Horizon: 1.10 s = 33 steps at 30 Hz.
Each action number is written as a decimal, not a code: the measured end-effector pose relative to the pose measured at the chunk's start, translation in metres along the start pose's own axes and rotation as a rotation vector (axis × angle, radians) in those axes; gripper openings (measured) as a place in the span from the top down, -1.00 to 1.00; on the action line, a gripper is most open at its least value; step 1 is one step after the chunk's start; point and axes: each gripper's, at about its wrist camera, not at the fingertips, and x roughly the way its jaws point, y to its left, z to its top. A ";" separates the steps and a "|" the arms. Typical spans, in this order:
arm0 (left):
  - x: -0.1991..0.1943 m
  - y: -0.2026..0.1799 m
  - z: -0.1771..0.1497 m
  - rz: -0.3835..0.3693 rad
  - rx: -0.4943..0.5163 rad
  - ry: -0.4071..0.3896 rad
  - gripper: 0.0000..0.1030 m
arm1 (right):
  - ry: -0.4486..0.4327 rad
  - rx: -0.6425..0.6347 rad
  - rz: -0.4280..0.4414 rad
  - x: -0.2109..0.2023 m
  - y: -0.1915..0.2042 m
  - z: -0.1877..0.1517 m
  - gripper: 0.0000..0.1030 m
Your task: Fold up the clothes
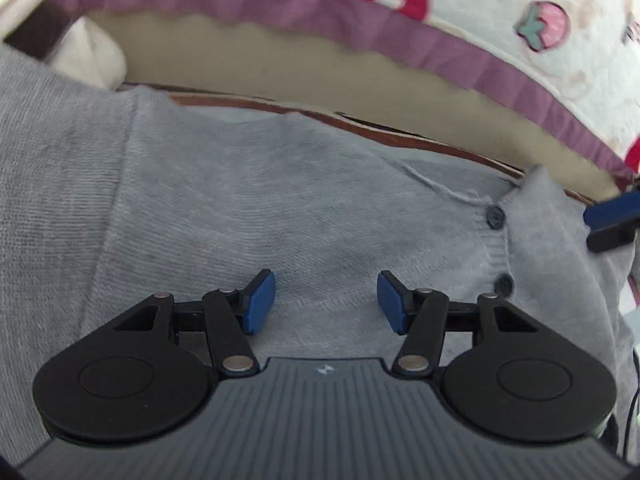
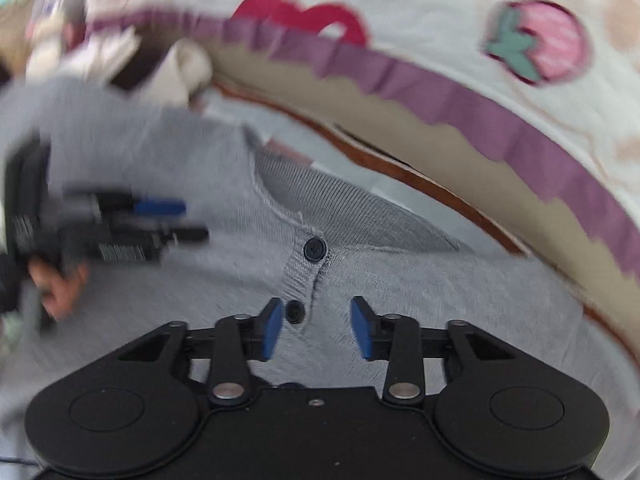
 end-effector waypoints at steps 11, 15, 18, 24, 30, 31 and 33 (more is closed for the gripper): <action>-0.013 0.024 -0.005 -0.099 -0.108 0.044 -0.02 | -0.066 -0.300 -0.180 0.073 0.048 0.024 -0.34; -0.028 0.027 -0.005 -0.086 -0.154 0.008 -0.01 | -0.074 -0.243 -0.054 0.065 0.054 0.006 0.71; -0.045 0.025 -0.005 -0.038 -0.173 -0.085 -0.01 | -0.126 -0.309 -0.035 0.041 0.078 -0.028 0.72; -0.045 0.017 -0.010 -0.188 -0.210 -0.098 -0.04 | -0.135 -0.286 -0.064 0.041 0.098 -0.072 0.75; -0.031 -0.014 -0.015 -0.247 -0.135 -0.062 -0.10 | -0.129 -0.240 -0.029 0.040 0.110 -0.086 0.74; -0.029 -0.020 -0.016 -0.228 -0.095 -0.054 -0.10 | -0.130 -0.237 -0.024 0.043 0.110 -0.084 0.74; -0.024 -0.033 -0.021 -0.108 0.006 -0.056 -0.12 | -0.136 -0.199 0.006 0.042 0.102 -0.084 0.74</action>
